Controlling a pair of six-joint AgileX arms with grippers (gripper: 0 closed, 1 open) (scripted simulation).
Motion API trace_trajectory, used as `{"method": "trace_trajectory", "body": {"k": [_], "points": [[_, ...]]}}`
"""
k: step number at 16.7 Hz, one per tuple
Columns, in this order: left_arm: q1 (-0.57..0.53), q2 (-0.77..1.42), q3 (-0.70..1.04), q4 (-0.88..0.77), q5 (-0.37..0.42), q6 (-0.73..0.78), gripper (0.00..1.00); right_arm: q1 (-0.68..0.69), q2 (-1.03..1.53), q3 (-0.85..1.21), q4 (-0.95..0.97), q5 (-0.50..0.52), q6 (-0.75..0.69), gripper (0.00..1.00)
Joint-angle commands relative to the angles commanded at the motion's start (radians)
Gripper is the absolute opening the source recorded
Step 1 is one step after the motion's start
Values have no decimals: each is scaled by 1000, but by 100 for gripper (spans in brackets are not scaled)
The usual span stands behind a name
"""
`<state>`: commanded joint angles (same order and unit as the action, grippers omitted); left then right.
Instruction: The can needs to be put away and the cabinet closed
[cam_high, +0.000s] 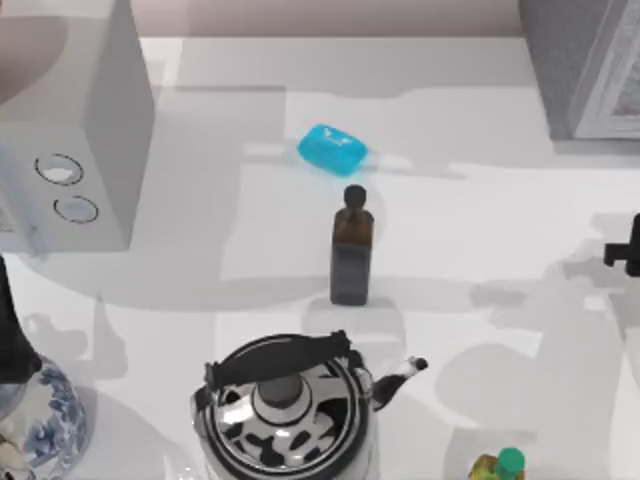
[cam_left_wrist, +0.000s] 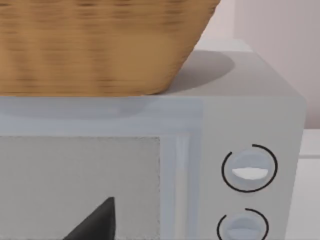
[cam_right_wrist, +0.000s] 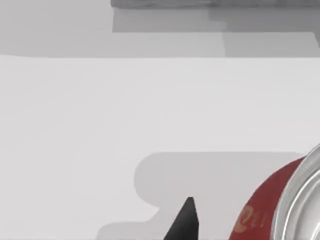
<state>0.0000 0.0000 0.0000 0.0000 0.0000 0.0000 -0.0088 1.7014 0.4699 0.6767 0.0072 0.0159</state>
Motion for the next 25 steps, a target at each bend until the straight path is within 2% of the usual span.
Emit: {"method": "trace_trajectory", "body": {"k": [3, 9, 12, 20, 25], "points": [[0, 0, 0, 0, 0, 0, 100, 0, -88, 65, -156, -2, -2, 0], [0, 0, 0, 0, 0, 0, 100, 1, -299, 198, -589, -10, -2, 0], [0, 0, 0, 0, 0, 0, 100, -1, -397, 261, -723, -9, -3, 0], [0, 0, 0, 0, 0, 0, 100, -2, -442, 276, -758, -6, -3, 0], [0, 0, 0, 0, 0, 0, 100, 0, -654, 145, -749, -2, -17, 0]]}}
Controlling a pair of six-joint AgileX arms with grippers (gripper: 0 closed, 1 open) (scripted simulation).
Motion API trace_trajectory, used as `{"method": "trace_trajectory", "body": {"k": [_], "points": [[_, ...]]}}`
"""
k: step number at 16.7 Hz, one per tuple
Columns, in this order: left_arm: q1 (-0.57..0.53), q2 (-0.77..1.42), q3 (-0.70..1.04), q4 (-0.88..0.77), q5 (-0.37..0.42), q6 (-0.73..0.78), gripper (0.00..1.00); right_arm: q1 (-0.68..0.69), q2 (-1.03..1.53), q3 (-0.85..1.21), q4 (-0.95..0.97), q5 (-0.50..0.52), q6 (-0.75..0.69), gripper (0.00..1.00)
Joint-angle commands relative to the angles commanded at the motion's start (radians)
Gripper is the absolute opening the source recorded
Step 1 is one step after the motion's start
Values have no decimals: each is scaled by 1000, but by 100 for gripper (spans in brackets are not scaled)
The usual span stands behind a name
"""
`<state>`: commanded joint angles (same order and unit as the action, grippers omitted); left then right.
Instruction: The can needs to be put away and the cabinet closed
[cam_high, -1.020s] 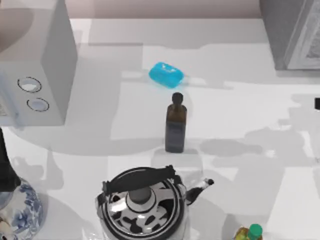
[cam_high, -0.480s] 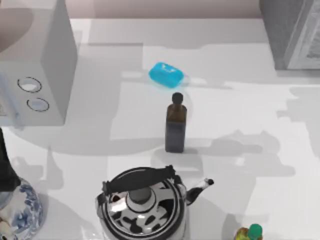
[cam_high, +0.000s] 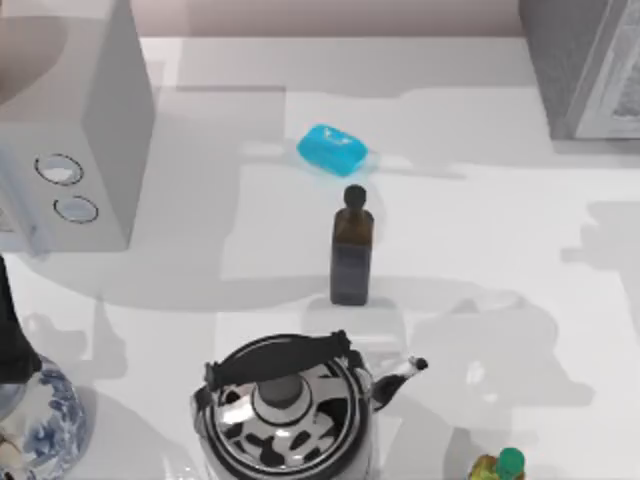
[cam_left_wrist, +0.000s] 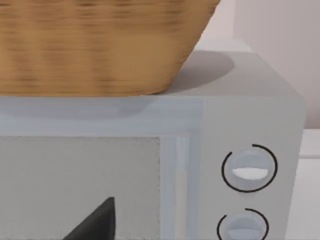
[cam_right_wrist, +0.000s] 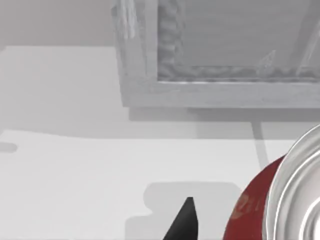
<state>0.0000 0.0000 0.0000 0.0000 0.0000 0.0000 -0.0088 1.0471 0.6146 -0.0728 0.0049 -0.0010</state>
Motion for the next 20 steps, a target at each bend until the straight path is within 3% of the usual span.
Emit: {"method": "trace_trajectory", "body": {"k": [11, 20], "points": [[0, 0, 0, 0, 0, 0, 100, 8, -919, -510, 61, -3, -5, 0], [0, 0, 0, 0, 0, 0, 100, 9, -1042, -613, 72, -5, 2, 0]]}}
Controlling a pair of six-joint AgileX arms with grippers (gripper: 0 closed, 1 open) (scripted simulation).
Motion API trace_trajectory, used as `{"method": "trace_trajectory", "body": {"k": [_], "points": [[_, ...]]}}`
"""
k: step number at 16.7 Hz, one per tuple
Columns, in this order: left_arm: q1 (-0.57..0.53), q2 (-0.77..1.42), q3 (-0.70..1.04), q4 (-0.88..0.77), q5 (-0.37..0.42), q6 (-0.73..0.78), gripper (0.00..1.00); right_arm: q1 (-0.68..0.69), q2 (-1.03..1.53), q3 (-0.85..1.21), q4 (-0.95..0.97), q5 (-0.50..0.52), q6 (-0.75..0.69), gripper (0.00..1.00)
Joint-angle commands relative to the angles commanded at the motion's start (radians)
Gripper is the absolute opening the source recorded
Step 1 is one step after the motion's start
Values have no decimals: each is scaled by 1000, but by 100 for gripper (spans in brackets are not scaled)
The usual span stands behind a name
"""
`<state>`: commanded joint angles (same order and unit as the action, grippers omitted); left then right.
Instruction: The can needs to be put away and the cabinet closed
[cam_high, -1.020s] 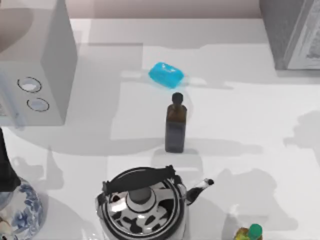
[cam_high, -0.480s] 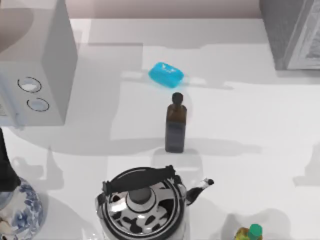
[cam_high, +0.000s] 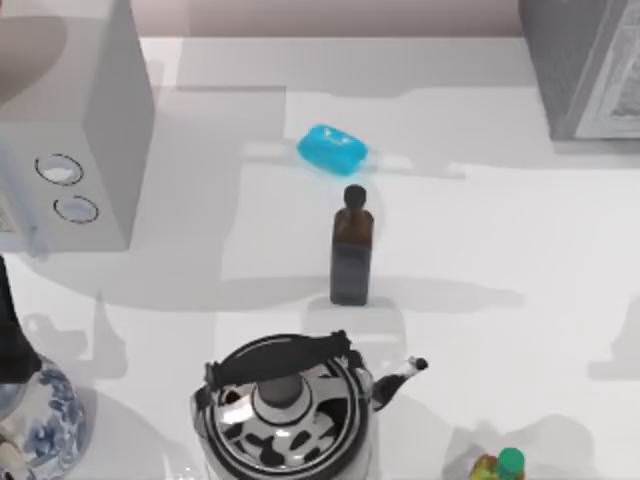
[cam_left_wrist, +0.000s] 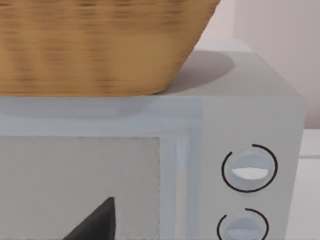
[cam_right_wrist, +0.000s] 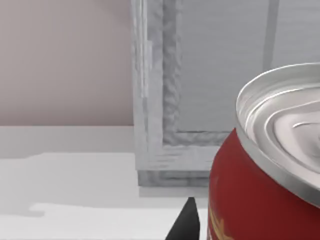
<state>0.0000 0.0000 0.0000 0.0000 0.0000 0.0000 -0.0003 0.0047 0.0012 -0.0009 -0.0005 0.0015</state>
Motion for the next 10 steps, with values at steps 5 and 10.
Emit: {"method": "trace_trajectory", "body": {"k": [5, 10], "points": [[0, 0, 0, 0, 0, 0, 100, 14, 106, 93, -57, 25, 2, 0], [0, 0, 0, 0, 0, 0, 100, 55, 416, 438, -165, 71, 7, 0]]}}
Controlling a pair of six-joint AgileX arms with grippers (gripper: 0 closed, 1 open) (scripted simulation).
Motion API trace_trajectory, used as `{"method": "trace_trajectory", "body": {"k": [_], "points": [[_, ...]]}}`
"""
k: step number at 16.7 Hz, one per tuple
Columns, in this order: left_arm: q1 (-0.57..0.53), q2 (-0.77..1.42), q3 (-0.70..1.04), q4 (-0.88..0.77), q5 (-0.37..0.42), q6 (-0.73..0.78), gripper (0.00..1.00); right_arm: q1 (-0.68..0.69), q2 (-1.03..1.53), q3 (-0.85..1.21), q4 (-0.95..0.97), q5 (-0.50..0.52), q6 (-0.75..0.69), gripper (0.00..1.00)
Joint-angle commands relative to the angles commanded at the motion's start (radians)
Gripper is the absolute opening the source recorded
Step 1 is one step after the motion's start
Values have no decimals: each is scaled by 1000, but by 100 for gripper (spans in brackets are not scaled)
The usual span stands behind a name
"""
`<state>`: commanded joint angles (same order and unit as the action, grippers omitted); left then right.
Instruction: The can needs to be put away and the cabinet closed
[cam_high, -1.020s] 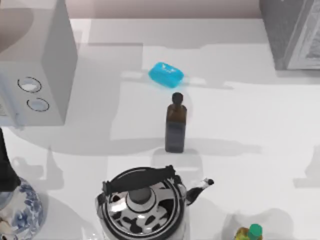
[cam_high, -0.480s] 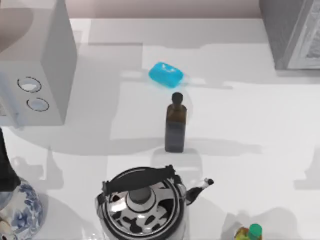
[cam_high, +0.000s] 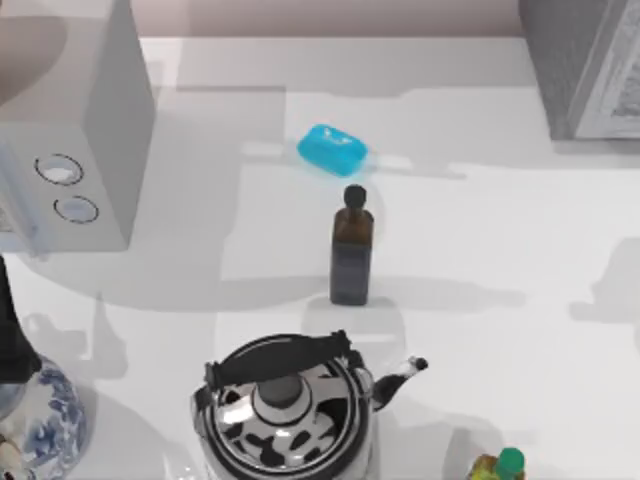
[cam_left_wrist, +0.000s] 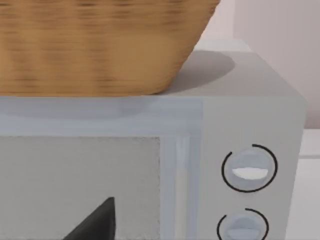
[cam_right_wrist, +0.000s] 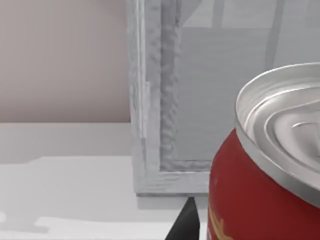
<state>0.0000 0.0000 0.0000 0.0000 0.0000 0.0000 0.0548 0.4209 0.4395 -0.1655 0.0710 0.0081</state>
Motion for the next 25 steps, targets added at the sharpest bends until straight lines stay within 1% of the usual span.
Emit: {"method": "trace_trajectory", "body": {"k": [7, 10, 13, 17, 23, 25], "points": [[0, 0, 0, 0, 0, 0, 100, 61, 466, 741, -118, 58, 5, 0], [0, 0, 0, 0, 0, 0, 100, 86, 635, 989, -172, 84, 7, 0], [0, 0, 0, 0, 0, 0, 100, 110, 789, 1174, -220, 107, 9, 0], [0, 0, 0, 0, 0, 0, 100, 129, 903, 1299, -256, 124, 10, 0], [0, 0, 0, 0, 0, 0, 100, 126, 907, 1302, -256, 124, 12, 0], [0, 0, 0, 0, 0, 0, 100, 126, 932, 1336, -261, 119, 9, 0]]}}
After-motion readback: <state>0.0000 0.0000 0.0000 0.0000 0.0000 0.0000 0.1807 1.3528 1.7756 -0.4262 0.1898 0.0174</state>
